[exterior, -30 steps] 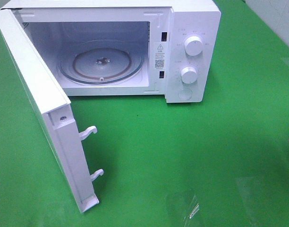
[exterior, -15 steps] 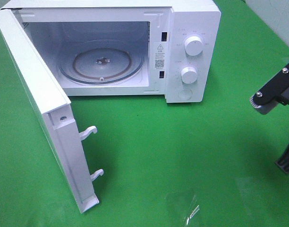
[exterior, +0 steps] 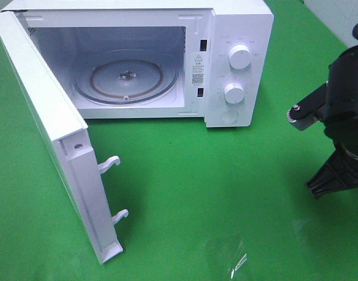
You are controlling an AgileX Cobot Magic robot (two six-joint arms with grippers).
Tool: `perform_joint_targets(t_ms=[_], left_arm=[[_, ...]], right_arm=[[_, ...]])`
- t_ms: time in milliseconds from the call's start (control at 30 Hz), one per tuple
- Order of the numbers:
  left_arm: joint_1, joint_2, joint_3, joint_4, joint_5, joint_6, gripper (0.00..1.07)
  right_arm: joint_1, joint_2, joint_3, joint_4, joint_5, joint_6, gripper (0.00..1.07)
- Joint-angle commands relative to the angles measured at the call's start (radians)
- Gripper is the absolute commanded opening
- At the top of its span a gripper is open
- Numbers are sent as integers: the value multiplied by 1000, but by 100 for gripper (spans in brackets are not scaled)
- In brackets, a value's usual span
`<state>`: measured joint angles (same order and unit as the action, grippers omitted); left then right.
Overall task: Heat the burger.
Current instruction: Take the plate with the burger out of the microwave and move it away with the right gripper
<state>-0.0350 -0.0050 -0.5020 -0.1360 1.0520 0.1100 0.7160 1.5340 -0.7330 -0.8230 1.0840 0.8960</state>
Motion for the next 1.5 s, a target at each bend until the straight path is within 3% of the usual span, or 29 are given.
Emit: perform_joint_targets(t_ms=[33, 667, 1167, 1400, 1433, 1467, 1500], left_arm=[[3, -15, 3, 2, -13, 2, 100], [3, -15, 3, 3, -13, 2, 100], [3, -15, 3, 3, -13, 2, 100], [3, -15, 3, 3, -13, 2, 100], [3, -15, 3, 3, -13, 2, 100], [3, -15, 3, 3, -13, 2, 100], [3, -15, 3, 3, -13, 2, 100]], right_arm=[[-5, 25, -6, -84, 44, 29, 0], [-133, 217, 2, -86, -124, 115, 0], [-133, 357, 2, -108, -158, 173, 5], [-133, 363, 2, -100, -173, 172, 21], [-133, 357, 2, -90, -172, 169, 31], [-133, 357, 2, -90, -172, 169, 31], [-132, 341, 2, -74, -172, 164, 41]])
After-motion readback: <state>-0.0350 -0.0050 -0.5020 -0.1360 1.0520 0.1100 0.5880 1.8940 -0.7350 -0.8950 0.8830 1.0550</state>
